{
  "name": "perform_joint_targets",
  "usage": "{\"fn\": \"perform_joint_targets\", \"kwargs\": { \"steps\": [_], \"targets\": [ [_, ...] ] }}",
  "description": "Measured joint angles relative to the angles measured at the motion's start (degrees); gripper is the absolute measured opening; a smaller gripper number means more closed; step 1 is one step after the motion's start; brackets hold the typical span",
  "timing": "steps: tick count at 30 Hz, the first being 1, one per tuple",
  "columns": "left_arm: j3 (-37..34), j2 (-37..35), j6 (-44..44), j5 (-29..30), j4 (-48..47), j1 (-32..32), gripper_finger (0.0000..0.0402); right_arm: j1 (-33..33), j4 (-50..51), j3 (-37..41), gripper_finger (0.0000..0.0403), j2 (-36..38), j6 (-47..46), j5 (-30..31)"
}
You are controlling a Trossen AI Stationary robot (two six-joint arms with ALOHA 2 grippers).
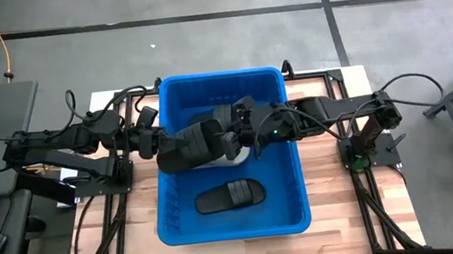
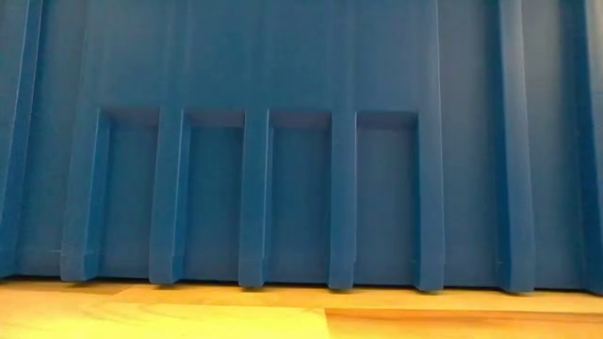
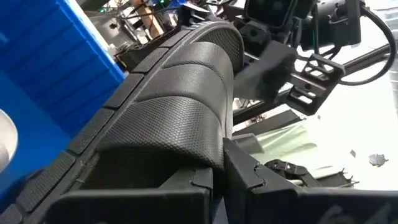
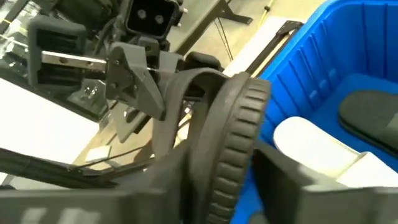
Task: Pick and place slides into bin
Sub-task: Put the black slide into the blue bin
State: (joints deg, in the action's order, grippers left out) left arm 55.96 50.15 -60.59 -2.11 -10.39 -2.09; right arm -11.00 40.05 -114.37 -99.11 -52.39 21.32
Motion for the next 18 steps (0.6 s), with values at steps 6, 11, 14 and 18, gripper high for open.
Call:
{"fn": "perform_joint_targets", "kwargs": {
  "steps": [6,11,14,18],
  "targets": [
    [0.0,0.0,1.2,0.4,-0.1,0.0,0.0002,0.1,2.2,0.0,0.0022,0.0,-2.6,2.4],
    [0.0,0.0,3.3,0.1,0.3,0.0,0.0031,0.3,4.3,0.0,0.0015,0.0,-5.9,0.0],
    [0.0,-0.4,3.8,0.4,0.2,-0.1,0.0065,-0.3,5.8,0.0,0.0014,0.2,-7.0,-0.3],
    [0.0,-1.6,3.8,3.3,-1.0,-0.1,0.0112,-2.4,10.1,0.0,0.0010,1.1,-10.6,1.7]
  ]
}}
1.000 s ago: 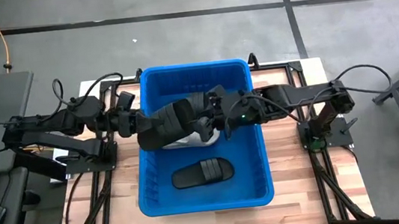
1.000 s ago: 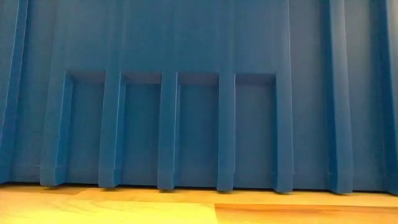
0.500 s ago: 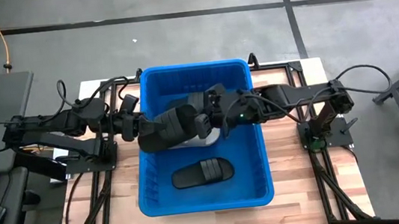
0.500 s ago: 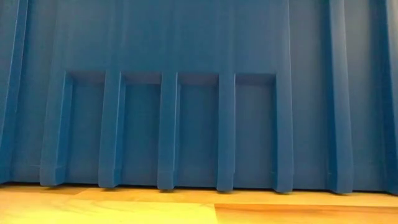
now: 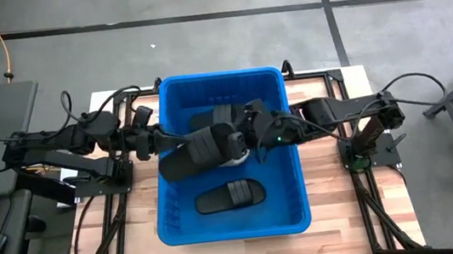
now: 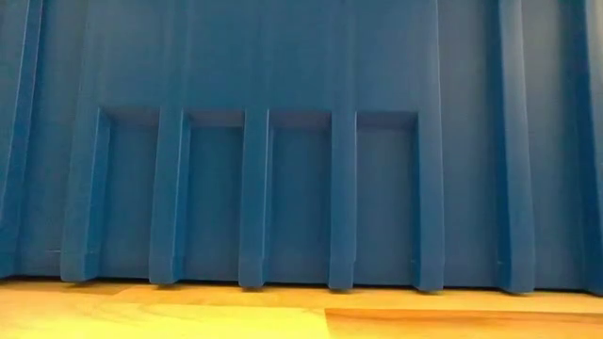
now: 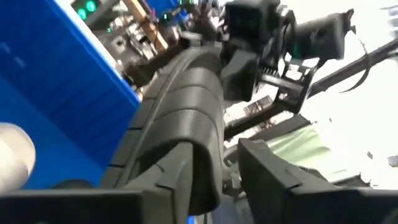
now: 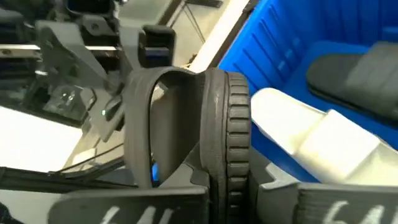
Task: Pick and place slides into bin
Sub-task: Put the black slide into the blue bin
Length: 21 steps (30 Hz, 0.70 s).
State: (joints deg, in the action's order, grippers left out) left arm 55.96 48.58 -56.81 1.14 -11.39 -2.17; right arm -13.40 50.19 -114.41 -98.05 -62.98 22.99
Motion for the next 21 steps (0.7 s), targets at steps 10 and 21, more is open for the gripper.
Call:
{"fn": "perform_joint_targets", "kwargs": {
  "steps": [10,21],
  "targets": [
    [0.1,-7.5,9.0,18.1,1.5,-0.1,0.0188,-6.1,9.3,0.1,0.0010,0.2,-8.5,-3.3],
    [0.1,-14.6,15.6,28.9,1.1,-0.1,0.0191,-10.5,13.6,0.1,0.0010,-1.6,-23.6,9.5]
  ]
}}
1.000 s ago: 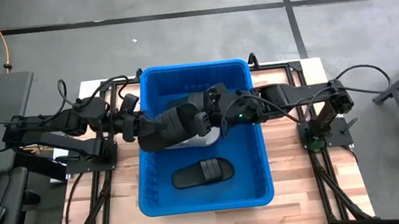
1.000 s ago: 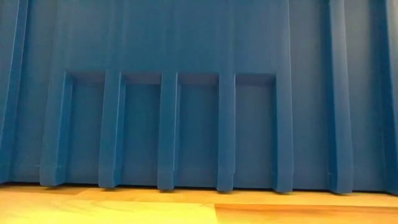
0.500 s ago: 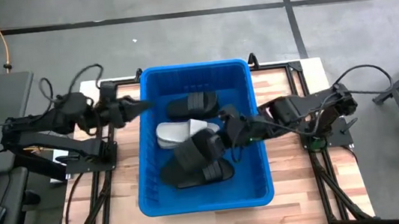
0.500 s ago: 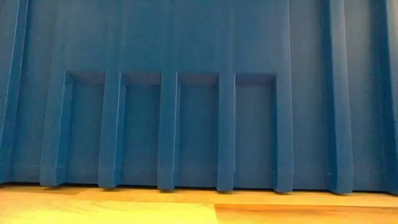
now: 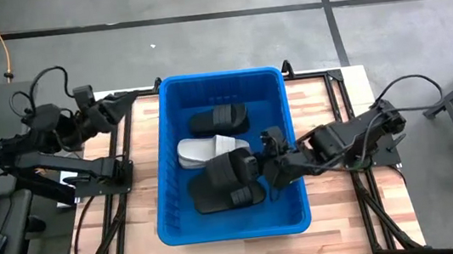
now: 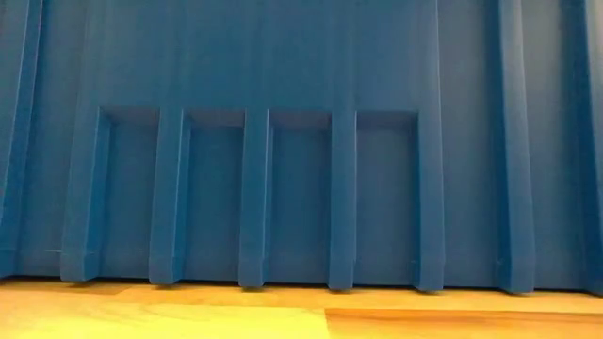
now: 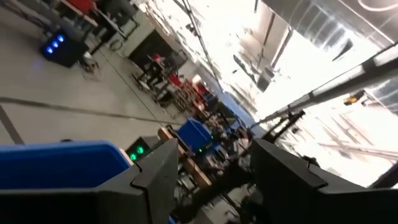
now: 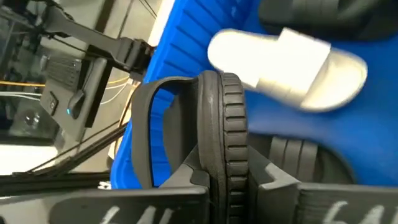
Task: Pick and place slides into bin
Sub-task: Put the black slide into the blue bin
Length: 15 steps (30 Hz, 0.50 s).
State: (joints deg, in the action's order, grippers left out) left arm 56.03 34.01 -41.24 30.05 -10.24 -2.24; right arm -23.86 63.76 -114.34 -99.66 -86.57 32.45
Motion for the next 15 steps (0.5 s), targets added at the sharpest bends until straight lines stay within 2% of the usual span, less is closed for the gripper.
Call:
{"fn": "perform_joint_targets", "kwargs": {
  "steps": [8,15],
  "targets": [
    [0.0,-1.4,1.8,1.8,0.1,0.0,0.0191,1.6,-0.2,0.0,0.0010,-6.1,-14.0,-5.2],
    [0.0,-1.3,2.0,-4.9,-0.1,0.0,0.0191,2.6,1.6,0.0,0.0009,-11.4,-22.2,-9.0]
  ]
}}
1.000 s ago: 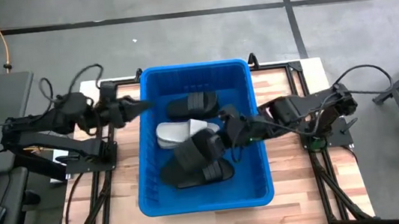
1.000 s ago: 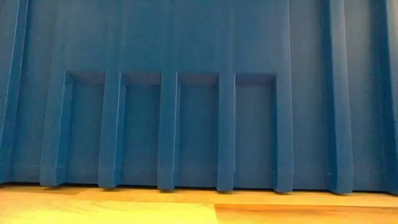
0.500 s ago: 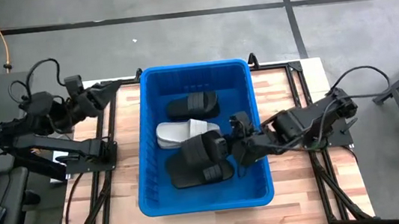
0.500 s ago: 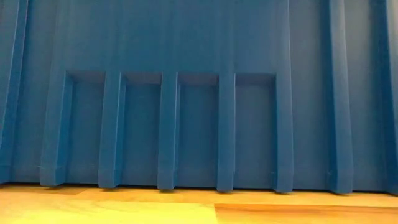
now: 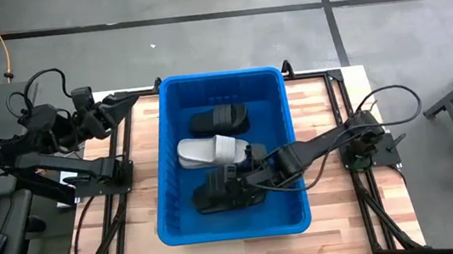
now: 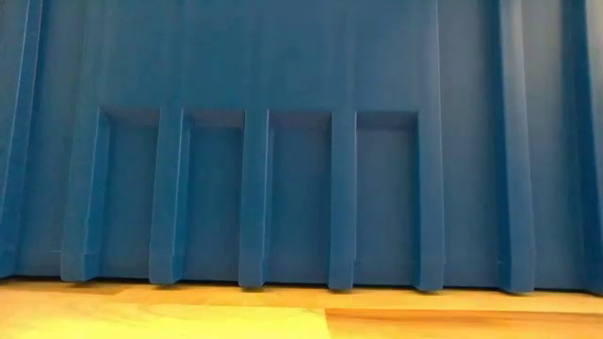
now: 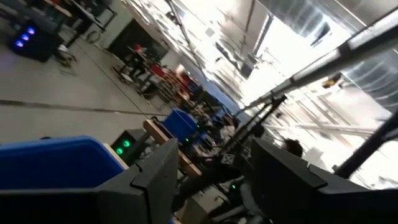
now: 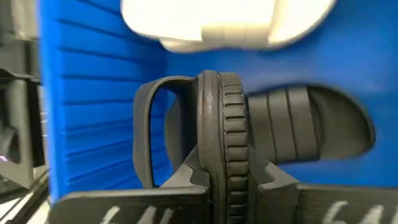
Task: Pick and place slides into bin
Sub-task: Put the black slide into the blue bin
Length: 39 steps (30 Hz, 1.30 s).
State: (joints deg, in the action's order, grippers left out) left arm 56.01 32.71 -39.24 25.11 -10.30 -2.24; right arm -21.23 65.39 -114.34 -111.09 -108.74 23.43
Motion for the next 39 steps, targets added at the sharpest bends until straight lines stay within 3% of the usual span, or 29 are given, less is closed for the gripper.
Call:
{"fn": "perform_joint_targets", "kwargs": {
  "steps": [7,15,28,39],
  "targets": [
    [0.0,0.0,0.0,-1.5,0.0,0.0,0.0191,0.2,-4.1,0.0,0.0009,-1.8,-1.0,-3.0],
    [0.0,0.0,0.0,-1.6,-0.2,0.0,0.0191,1.5,-0.6,0.0,0.0009,-4.1,-3.1,-5.1],
    [0.0,0.0,0.0,-1.6,-0.2,0.0,0.0191,3.4,5.4,-0.1,0.0009,-8.1,-1.0,-15.7],
    [0.0,0.0,0.0,-1.6,-0.2,0.0,0.0191,3.4,8.0,-0.1,0.0045,-13.2,1.7,-22.7]
  ]
}}
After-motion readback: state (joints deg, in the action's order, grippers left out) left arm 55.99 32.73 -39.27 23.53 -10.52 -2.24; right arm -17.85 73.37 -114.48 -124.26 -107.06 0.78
